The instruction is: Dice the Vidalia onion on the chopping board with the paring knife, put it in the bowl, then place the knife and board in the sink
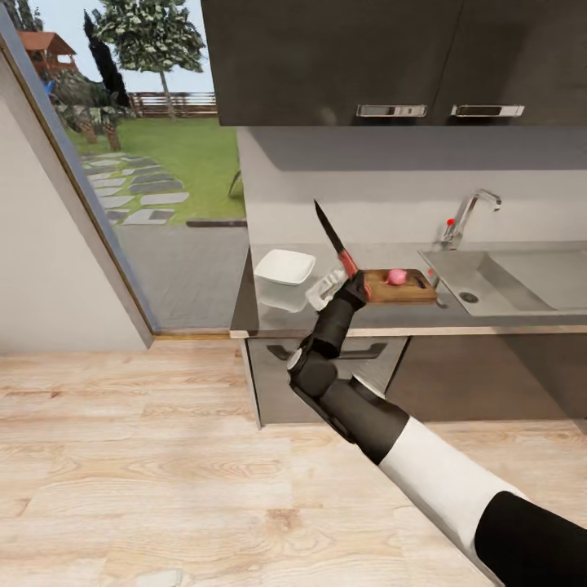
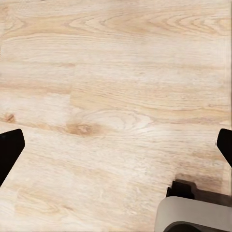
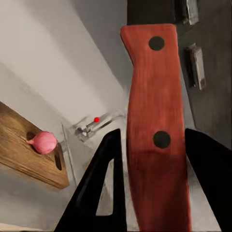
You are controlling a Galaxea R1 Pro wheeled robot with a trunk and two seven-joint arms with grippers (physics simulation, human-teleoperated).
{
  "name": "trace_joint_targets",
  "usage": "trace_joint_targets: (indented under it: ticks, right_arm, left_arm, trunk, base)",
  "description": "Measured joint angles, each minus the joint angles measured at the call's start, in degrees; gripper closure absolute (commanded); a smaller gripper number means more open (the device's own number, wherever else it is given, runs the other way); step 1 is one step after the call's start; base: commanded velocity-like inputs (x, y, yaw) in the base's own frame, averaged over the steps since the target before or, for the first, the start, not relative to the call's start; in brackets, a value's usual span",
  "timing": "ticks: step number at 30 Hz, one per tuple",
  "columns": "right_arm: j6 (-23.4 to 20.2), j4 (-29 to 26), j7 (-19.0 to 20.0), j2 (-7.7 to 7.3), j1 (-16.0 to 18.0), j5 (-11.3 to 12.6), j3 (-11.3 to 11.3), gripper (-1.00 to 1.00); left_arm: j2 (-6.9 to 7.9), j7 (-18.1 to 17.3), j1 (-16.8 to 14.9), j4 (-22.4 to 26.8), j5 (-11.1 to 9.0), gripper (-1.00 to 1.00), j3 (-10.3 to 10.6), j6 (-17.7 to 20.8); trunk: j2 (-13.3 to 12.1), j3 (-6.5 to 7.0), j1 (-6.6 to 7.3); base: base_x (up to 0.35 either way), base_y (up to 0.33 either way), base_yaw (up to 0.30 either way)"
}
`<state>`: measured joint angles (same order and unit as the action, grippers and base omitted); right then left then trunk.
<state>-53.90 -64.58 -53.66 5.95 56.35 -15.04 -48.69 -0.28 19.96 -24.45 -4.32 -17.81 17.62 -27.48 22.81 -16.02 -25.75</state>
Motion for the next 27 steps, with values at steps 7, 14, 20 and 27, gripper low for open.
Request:
trace_joint_targets:
  ticks: [7, 14, 20, 27]
  right_arm:
    - [-1.88, 0.15, 0.29, -0.48, 0.00, -7.46, -3.26, 1.00]
    - [-2.34, 0.54, 0.41, -0.66, -0.01, -7.74, -9.69, 1.00]
    - [-2.24, 6.81, 1.12, -0.36, -0.01, -7.68, -10.57, 1.00]
    - [-2.22, 9.66, 1.54, -0.04, -0.01, -7.78, -10.84, 1.00]
  left_arm:
    - [-1.84, 0.19, 0.01, 0.09, 0.09, -1.00, -0.01, 5.23]
    - [-2.43, 0.18, 0.03, 0.14, 0.00, -1.00, -0.11, 9.99]
    - [-2.48, 0.19, 0.03, 0.18, -0.15, -1.00, -0.23, 10.27]
    - [-2.56, 0.11, 0.03, 0.18, -0.21, -1.00, -0.26, 10.30]
  trunk:
    - [0.01, 0.00, 0.02]
    - [0.00, 0.00, 0.01]
    - [-0.01, 0.00, 0.01]
    - [0.00, 0.00, 0.02]
  base:
    - [0.155, -0.245, 0.000]
    - [0.164, -0.257, 0.000]
    - [0.104, -0.293, 0.000]
    - [0.196, -0.249, 0.000]
